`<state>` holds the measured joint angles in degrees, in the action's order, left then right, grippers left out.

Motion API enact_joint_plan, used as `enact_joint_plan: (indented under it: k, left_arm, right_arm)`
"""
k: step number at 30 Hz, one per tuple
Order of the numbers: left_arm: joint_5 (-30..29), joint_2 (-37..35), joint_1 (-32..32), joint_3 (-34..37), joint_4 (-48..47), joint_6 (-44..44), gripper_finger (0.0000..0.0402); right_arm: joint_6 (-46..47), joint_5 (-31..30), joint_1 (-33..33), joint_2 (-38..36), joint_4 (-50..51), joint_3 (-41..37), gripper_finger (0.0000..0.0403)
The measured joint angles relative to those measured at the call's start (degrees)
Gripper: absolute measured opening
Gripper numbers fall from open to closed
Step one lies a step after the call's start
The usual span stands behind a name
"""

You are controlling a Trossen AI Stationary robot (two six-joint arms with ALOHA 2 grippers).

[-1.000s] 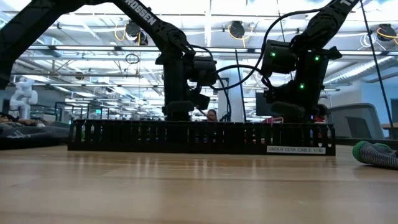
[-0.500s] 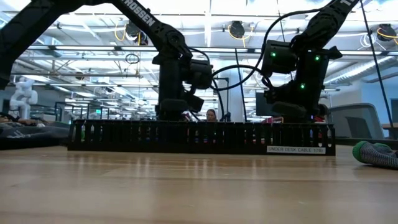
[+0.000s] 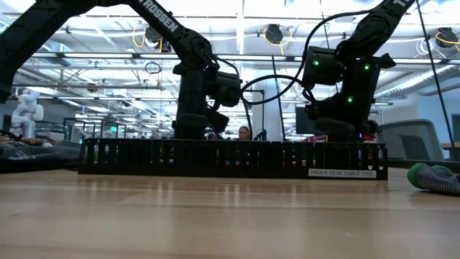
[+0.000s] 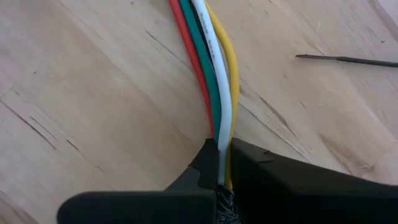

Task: Ziptie cables
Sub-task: Put the ziptied cable wires into the cable duct

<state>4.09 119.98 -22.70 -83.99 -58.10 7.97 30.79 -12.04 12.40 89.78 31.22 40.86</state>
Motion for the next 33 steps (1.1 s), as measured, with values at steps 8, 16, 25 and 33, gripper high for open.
enact_joint_plan:
  k: [8, 16, 25, 33]
  left_arm:
    - [-0.03, 0.00, 0.40, 0.04, 0.08, 2.46, 0.0091]
    - [0.10, 0.00, 0.46, 0.11, -0.07, 1.81, 0.0018]
    - [-1.17, 0.17, 1.14, -2.05, -2.12, 1.79, 0.0018]
    - [-1.82, 0.48, 1.04, -6.66, -5.88, 1.79, 0.0018]
  right_arm:
    - [0.06, -0.02, 0.00, 0.00, 0.00, 0.00, 0.0000]
    - [0.53, 0.00, 0.00, 0.00, -0.04, 0.00, 0.0000]
    - [1.49, 0.11, 0.04, -1.74, -0.74, -0.22, 0.0000]
    - [1.51, 0.37, 0.44, -5.23, 2.40, -0.31, 0.0000]
